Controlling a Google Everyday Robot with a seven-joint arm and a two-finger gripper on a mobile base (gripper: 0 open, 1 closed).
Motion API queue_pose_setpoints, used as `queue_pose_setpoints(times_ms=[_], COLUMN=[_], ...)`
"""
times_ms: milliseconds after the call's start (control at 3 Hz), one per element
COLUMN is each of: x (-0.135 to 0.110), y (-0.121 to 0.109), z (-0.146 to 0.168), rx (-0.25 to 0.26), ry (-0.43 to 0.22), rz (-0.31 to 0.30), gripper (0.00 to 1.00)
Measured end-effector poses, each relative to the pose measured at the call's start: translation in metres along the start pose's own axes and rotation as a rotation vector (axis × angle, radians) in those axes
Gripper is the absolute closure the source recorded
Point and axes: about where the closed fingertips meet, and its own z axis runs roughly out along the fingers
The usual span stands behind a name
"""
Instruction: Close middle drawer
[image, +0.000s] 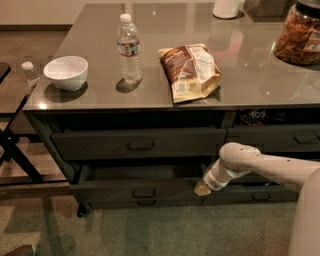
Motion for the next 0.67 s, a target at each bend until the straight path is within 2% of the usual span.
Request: queue_pose_setpoints(times_ms=[333, 667], x=[-0.019, -0.032], y=[-0.029, -0.047], z=[-0.008, -0.016], rx=[0.074, 0.118], ry=[-0.014, -0.029], rz=[-0.029, -0.047], gripper=[1.00, 1.00])
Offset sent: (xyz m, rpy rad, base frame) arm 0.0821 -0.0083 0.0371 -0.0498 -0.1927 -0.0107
